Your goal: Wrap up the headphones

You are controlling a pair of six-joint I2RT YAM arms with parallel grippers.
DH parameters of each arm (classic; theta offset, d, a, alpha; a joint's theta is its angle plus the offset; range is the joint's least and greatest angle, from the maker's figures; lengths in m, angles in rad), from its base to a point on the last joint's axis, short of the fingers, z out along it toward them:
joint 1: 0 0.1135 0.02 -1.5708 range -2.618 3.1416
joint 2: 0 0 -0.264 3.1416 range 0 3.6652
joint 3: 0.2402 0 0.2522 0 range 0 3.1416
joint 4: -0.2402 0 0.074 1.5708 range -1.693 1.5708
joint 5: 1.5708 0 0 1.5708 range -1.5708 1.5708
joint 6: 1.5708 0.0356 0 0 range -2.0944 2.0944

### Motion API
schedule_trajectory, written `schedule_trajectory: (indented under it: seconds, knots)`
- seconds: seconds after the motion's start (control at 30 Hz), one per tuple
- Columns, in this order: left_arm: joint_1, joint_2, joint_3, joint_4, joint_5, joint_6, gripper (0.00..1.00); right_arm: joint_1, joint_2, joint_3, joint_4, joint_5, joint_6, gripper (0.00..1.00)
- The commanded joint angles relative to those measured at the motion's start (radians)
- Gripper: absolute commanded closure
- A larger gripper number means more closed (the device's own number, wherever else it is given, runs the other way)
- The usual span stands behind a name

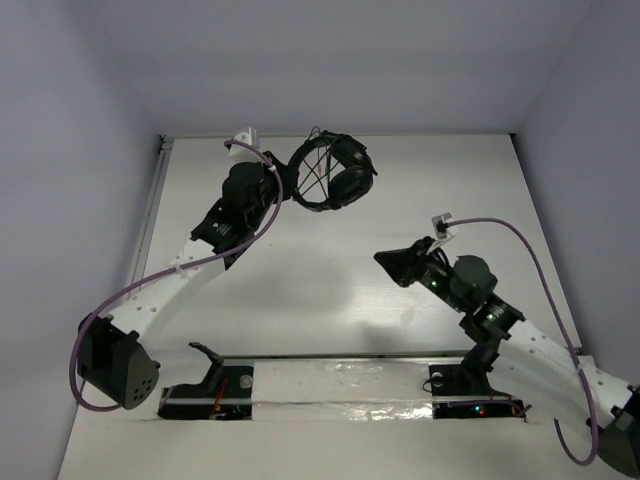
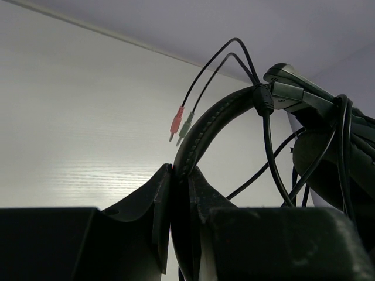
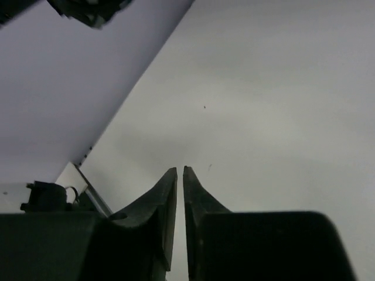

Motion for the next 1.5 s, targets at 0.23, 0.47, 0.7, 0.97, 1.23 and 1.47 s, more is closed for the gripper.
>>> schedule_trajectory:
  seconds: [0.23, 0.47, 0.7, 0.97, 1.23, 1.47]
  knots:
    - [-0.032, 0.139, 0.041, 0.006, -0.048, 0.065, 1.00, 0.001, -0.266, 0.051, -0.225, 0.251, 0.047, 1.00]
    - [-0.115, 0.327, 0.220, -0.210, -0.149, 0.180, 1.00, 0.001, -0.238, 0.062, -0.209, 0.269, 0.014, 1.00]
    - [-0.135, 0.388, 0.204, -0.130, -0.200, 0.240, 1.00, 0.001, -0.203, 0.033, -0.150, 0.281, 0.023, 1.00]
    - [-0.135, 0.563, 0.231, 0.036, -0.255, 0.263, 1.00, 0.001, -0.180, 0.012, -0.125, 0.307, 0.032, 0.78]
    - [-0.104, 0.776, 0.417, 0.047, -0.251, 0.308, 1.00, 0.001, -0.196, 0.006, -0.122, 0.309, 0.035, 0.77]
    - [-0.064, 0.910, 0.538, 0.024, -0.231, 0.347, 0.80, 0.001, -0.207, -0.005, -0.108, 0.300, 0.035, 0.77]
